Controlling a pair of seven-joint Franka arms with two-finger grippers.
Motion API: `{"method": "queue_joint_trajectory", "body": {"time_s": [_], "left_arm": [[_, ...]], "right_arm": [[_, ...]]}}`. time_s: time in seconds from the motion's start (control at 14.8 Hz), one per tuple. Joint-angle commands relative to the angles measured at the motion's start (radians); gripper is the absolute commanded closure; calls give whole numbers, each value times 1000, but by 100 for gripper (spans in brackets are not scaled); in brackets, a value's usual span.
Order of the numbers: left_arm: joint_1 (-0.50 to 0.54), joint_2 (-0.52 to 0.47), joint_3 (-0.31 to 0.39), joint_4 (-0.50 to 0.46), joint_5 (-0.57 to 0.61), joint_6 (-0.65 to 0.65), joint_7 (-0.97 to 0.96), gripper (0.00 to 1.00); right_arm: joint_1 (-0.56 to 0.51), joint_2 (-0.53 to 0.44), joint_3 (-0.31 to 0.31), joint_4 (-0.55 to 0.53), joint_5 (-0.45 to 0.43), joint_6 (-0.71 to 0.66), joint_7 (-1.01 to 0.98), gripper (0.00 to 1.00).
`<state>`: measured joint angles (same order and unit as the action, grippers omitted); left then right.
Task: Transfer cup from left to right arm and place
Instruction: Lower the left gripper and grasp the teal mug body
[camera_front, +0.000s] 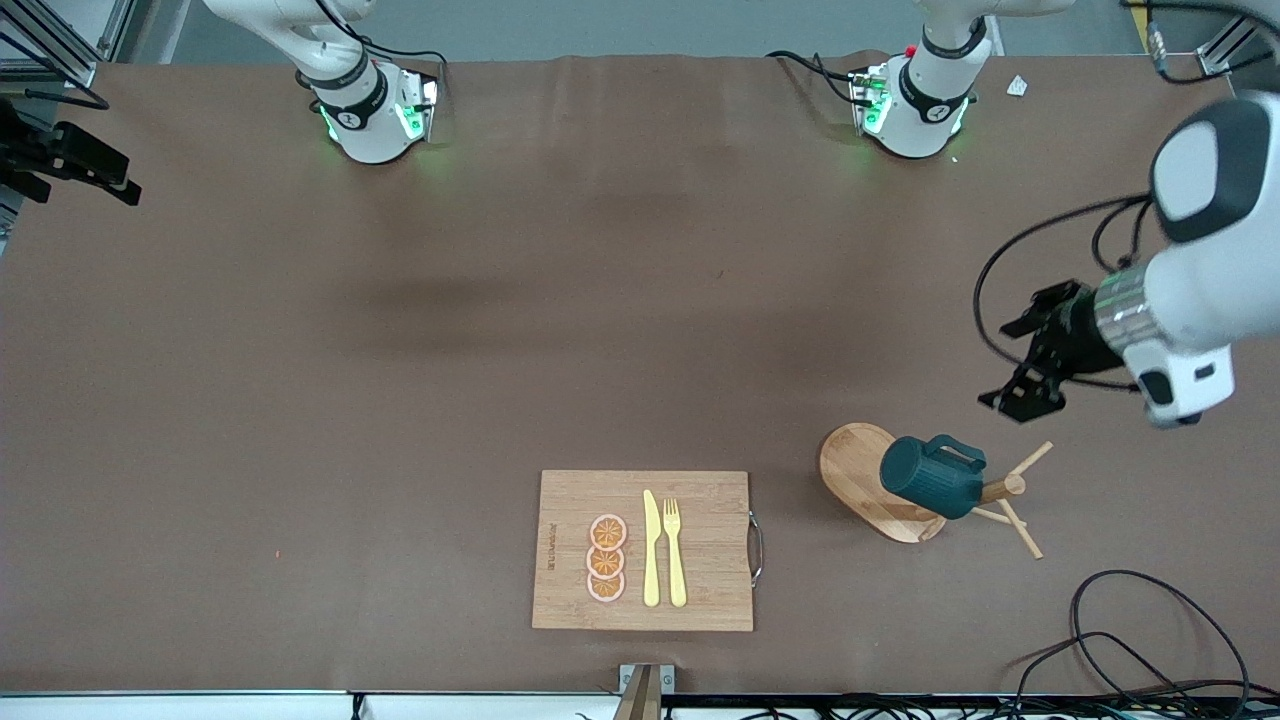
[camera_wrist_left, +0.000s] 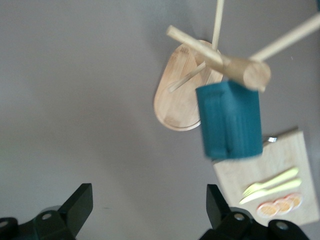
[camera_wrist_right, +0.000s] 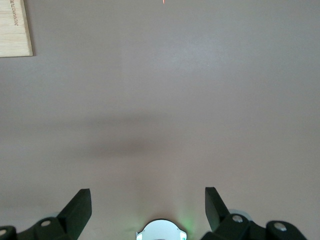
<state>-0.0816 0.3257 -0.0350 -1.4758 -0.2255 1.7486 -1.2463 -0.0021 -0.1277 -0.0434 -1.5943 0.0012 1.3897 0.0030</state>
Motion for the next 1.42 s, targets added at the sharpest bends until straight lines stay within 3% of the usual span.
{"method": "queue_joint_trajectory", "body": {"time_s": [0.0, 0.13, 0.67, 1.28, 1.35], "left_arm": [[3, 104, 6, 58, -26, 70, -48, 0], [3, 140, 4, 77, -28, 144, -71, 0], [-7, 222, -2, 95, -78, 236, -117, 0], [-32, 246, -3, 94, -89, 269, -105, 0], [-32, 245, -5, 94, -87, 269, -101, 5]], "right_arm": [[-12, -18, 8, -21, 17, -5, 2, 0], [-12, -18, 8, -21, 17, -5, -1, 0], [-13, -18, 7, -23, 14, -3, -2, 0], [-12, -18, 7, -21, 10, -1, -2, 0], [-12, -18, 8, -21, 10, 2, -2, 0]]}}
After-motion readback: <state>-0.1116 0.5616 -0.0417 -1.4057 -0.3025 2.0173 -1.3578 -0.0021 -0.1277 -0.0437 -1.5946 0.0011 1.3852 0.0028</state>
